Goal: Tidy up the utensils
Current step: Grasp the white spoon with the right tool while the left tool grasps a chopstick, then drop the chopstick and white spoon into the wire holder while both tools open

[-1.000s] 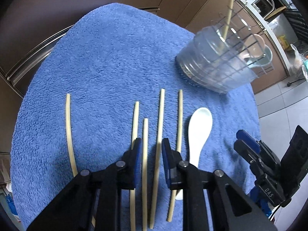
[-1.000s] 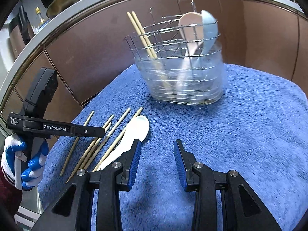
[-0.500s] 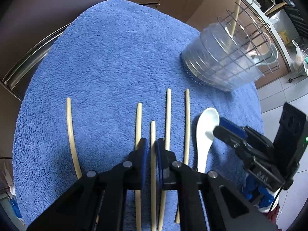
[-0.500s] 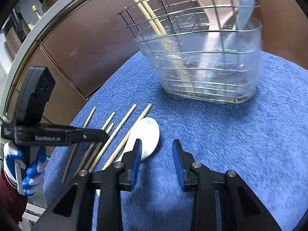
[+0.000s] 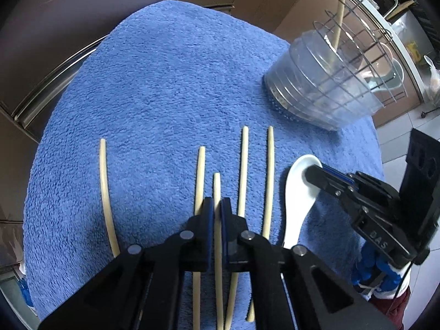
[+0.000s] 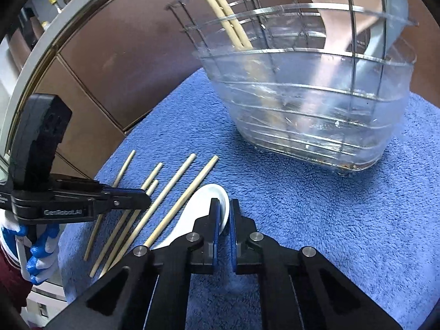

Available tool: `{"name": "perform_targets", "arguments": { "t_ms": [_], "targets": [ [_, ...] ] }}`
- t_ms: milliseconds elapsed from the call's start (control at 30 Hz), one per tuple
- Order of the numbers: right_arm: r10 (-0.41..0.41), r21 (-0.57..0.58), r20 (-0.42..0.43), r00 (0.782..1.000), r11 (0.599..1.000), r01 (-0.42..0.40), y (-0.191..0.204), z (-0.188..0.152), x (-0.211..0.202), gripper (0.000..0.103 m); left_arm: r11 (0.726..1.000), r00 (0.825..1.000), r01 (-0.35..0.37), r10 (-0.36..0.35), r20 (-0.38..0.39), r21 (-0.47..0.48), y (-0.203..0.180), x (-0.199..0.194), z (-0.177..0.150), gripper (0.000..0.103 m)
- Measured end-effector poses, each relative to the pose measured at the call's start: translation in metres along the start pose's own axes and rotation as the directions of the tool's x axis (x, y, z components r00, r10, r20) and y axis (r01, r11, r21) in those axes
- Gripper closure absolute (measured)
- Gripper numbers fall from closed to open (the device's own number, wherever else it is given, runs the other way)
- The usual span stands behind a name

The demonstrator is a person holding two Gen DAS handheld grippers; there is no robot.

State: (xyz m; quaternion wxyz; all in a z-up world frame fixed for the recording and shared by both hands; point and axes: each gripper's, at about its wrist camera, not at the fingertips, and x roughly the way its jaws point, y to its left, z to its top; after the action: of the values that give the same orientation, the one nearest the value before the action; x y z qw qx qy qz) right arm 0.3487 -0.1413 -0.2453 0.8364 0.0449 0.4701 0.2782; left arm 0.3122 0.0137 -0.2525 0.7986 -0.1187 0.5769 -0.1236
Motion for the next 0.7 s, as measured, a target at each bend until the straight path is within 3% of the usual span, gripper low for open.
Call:
{"name": "perform_targets", "arguments": {
  "t_ms": [233,433,600,700],
  "targets": [
    [-0.028,-0.021,0.083,0.996,0.999,0.03,0.01,-0.008,-0.04,0.098,0.999,0.994,0.034,-0.034,0.103,0.008,-0.001,-0.034,-0.012,0.099],
    [-0.087,-0.045,0.169,0.982,0.994,0.096,0.023,-0.019,-0.085,0.098,0.997,0.973,0.056,-0.065,0.221,0.046,-0.01,-0.081,-0.024,0.099],
    [-0.142,-0.042,0.251,0.958,0.987,0.157,0.031,-0.024,-0.126,0.098,0.994,0.942,0.074,-0.097,0.322,0.084,-0.023,-0.124,-0.029,0.099],
    [-0.173,-0.035,0.317,0.933,0.98,0.194,0.034,-0.021,-0.153,0.098,0.99,0.906,0.091,-0.128,0.404,0.109,-0.04,-0.152,-0.022,0.099]
  ]
}}
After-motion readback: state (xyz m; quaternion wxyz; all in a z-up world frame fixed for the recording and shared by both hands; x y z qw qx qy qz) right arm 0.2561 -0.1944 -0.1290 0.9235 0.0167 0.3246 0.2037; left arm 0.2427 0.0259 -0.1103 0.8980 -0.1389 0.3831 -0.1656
